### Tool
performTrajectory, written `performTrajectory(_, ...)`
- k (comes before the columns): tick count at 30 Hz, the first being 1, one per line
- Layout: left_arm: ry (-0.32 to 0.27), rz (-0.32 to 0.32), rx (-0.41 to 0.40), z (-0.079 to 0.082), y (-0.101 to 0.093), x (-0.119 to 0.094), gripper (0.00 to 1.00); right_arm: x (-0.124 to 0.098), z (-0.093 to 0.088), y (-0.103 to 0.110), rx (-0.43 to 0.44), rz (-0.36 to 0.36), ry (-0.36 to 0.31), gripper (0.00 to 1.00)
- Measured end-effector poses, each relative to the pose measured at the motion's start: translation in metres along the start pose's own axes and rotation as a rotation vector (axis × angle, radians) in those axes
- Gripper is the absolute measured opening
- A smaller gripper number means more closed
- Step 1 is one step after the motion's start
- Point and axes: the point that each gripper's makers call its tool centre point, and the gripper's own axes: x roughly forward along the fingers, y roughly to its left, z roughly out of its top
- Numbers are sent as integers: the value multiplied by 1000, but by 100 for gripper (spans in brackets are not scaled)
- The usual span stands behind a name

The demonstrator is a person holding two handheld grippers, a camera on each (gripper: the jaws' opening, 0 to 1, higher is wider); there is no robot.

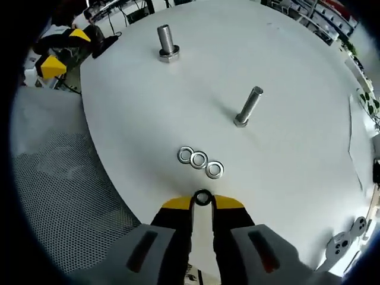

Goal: Place the washer onto the threaded stud by aligning its center hole with the stud, sliding it down to the base, and recovering from edge contact or off-axis alignment until the washer reaches the visible bottom stop.

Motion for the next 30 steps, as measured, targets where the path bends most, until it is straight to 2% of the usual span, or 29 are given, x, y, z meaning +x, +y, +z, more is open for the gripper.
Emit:
performTrajectory(4,0,-4,1,-1,-1,0,33,-3,-2,-4,17,-3,-2,12)
performTrajectory(13,7,-6,16,-1,-2,1,33,-17,14,-14,48,-8,-41,12)
performTrajectory(17,2,-3,18,0,-2,-1,32,-24,29,-18,45,-21,-63,12)
performTrajectory(25,5,3,35,-1,0,-1,32,-45,68,-27,-48,-73,-135,13)
performTrajectory(28,8,2,41,-1,-1,-1,32,-47,76,-27,-43,-75,-155,13)
performTrajectory(30,6,2,41,-1,-1,-1,32,-49,83,-27,-75,-94,-167,13)
